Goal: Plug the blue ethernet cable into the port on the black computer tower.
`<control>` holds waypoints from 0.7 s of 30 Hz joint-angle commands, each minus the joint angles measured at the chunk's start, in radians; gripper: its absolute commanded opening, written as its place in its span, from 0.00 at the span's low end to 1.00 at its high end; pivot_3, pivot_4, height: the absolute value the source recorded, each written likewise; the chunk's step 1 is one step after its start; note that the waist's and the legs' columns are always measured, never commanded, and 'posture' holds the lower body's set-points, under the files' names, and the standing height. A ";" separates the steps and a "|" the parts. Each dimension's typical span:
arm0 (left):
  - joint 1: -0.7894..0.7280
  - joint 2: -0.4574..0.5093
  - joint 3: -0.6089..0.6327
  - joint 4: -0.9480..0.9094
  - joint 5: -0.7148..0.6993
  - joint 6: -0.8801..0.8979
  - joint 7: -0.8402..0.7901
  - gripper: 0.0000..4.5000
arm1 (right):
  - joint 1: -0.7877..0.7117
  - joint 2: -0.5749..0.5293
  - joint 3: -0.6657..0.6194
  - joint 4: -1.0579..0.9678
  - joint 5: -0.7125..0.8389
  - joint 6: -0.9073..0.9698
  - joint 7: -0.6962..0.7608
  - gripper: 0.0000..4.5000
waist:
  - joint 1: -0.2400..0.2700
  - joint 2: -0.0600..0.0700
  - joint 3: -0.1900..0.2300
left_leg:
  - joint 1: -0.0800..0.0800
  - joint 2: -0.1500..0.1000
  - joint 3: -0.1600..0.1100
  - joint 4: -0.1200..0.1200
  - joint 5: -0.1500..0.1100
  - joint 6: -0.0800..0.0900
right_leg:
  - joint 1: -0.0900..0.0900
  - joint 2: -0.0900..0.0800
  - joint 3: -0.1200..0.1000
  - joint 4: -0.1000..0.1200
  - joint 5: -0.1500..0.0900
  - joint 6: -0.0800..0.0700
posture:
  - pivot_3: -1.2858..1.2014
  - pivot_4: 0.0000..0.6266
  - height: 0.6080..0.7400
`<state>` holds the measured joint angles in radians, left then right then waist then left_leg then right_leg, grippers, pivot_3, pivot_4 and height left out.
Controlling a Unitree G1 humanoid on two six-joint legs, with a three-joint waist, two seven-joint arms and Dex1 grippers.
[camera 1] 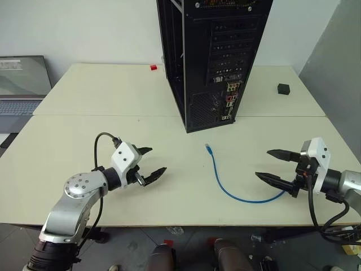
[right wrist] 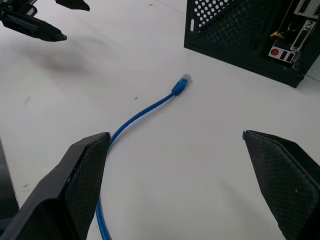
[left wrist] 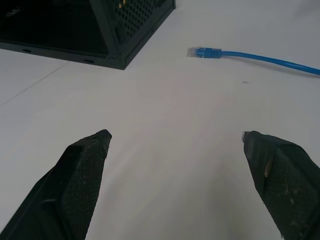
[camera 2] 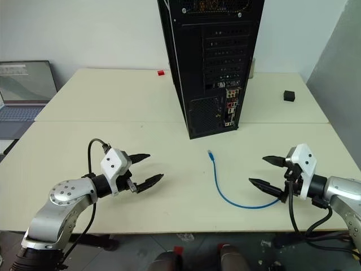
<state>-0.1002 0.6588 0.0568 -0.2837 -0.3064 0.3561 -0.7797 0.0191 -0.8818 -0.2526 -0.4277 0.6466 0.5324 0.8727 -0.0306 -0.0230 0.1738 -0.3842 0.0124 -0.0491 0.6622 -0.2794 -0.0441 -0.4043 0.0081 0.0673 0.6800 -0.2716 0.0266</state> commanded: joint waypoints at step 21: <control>0.003 0.001 -0.072 -0.077 0.044 -0.054 -0.020 1.00 | -0.209 0.299 0.273 0.010 -0.139 0.053 -0.278 1.00 | -0.002 -0.001 0.000 | 0.000 0.001 -0.001 0.000 0.000 0.000 | 0.000 0.000 0.001 0.000 0.000 0.000 | 0.52 0.24 1.00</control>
<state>-0.0937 0.6543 -0.0089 -0.3197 -0.2631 0.3060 -0.7938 -0.1662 -0.6030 -0.0149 -0.4326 0.5579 0.6092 0.6414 -0.0329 -0.0244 0.1741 -0.3841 0.0134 -0.0498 0.6625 -0.2794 -0.0442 -0.4047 0.0090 0.0676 0.6804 -0.2714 0.0263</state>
